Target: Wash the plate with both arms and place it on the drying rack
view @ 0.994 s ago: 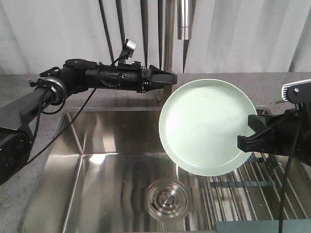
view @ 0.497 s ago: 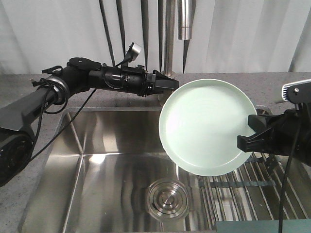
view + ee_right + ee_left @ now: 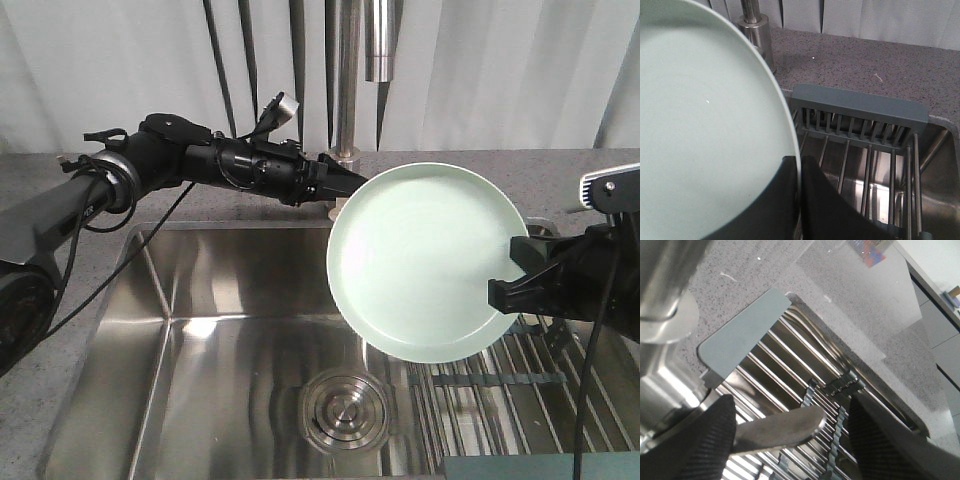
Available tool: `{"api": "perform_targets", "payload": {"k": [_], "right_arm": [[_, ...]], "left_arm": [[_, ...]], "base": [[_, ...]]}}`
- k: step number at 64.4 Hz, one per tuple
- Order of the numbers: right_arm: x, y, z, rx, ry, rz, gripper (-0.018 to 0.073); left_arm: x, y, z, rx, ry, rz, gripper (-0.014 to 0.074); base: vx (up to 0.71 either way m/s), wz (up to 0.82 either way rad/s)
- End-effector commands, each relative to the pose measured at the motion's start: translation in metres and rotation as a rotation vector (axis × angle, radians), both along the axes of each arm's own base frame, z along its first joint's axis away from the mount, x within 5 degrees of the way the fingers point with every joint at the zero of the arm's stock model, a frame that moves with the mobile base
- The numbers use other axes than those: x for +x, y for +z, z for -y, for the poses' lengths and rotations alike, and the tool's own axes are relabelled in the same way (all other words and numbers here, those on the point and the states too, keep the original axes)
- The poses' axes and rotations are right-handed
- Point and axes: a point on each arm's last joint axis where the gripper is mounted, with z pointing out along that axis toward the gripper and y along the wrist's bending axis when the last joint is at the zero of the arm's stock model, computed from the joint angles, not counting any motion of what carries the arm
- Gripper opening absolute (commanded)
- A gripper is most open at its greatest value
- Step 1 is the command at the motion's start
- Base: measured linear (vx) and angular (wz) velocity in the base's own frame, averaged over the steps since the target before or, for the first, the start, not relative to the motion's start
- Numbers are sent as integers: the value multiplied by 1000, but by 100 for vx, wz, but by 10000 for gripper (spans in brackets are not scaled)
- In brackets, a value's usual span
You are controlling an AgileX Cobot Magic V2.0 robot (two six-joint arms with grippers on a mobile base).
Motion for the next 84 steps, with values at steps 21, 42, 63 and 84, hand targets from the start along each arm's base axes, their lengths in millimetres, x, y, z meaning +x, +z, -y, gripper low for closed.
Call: {"api": "perform_targets", "payload": {"k": [21,42,63,84], "right_arm": [[2,18,3,17,-31,110,-9],[2,18,3,17,-31,110,-9],[2,18,3,17,-31,110,-9],[2,18,3,17,-31,110,-9]], "left_arm": [[-36,59,0,-89,-147,63,463],[-37,64,-1,-92,-147,72,463],[-46,109,-28,-44,-115,203,463],[-61,123,-95,19,5,213,463]], "base": [[0,0],[0,0],[0,0],[0,0]]}}
